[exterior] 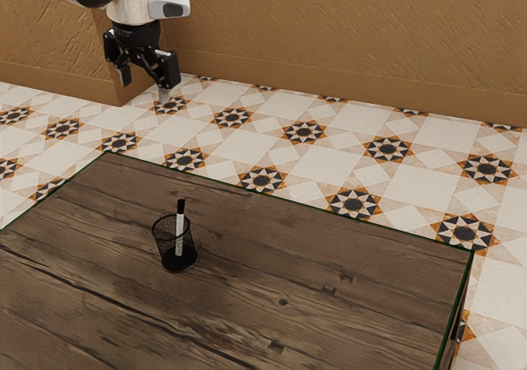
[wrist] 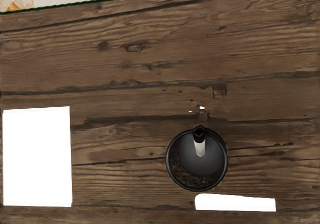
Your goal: Take the marker out of the pen holder and place it to the left of the pen holder.
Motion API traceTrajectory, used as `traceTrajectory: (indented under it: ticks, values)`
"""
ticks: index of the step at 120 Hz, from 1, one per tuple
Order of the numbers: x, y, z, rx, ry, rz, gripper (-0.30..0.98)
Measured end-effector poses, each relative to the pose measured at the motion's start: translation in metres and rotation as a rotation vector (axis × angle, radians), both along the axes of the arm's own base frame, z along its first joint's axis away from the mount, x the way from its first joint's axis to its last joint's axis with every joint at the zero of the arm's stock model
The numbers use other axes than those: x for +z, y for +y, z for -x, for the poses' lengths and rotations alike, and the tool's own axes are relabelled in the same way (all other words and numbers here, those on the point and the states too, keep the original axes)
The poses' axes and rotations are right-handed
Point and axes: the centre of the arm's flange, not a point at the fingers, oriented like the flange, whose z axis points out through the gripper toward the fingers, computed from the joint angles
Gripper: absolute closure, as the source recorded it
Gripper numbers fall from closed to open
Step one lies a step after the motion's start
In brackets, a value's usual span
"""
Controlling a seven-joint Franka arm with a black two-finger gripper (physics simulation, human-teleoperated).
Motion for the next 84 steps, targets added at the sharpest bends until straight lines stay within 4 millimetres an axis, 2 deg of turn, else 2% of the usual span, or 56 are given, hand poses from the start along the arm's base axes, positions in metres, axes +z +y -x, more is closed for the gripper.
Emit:
traceTrajectory:
  ticks: [26, 32, 36, 43, 49, 57, 63, 68, 78, 84]
  values:
    - [0.004, 0.007, 0.000, 0.013, -0.008, 0.026, 0.00]
    - [-0.001, 0.006, -0.017, 0.011, -0.005, 0.026, 0.01]
    - [-0.026, -0.012, -0.042, -0.014, 0.035, 0.018, 0.01]
    - [-0.117, -0.063, -0.085, -0.087, 0.173, -0.003, 0.02]
    - [-0.178, -0.081, -0.098, -0.113, 0.272, -0.017, 0.02]
    - [-0.229, -0.086, -0.105, -0.123, 0.356, -0.024, 0.01]
    - [-0.256, -0.084, -0.108, -0.122, 0.396, -0.025, 0.01]
    - [-0.267, -0.079, -0.112, -0.117, 0.404, -0.021, 0.01]
    - [-0.268, -0.042, -0.117, -0.068, 0.397, 0.004, 0.01]
    - [-0.275, -0.014, -0.112, -0.027, 0.421, 0.024, 0.01]
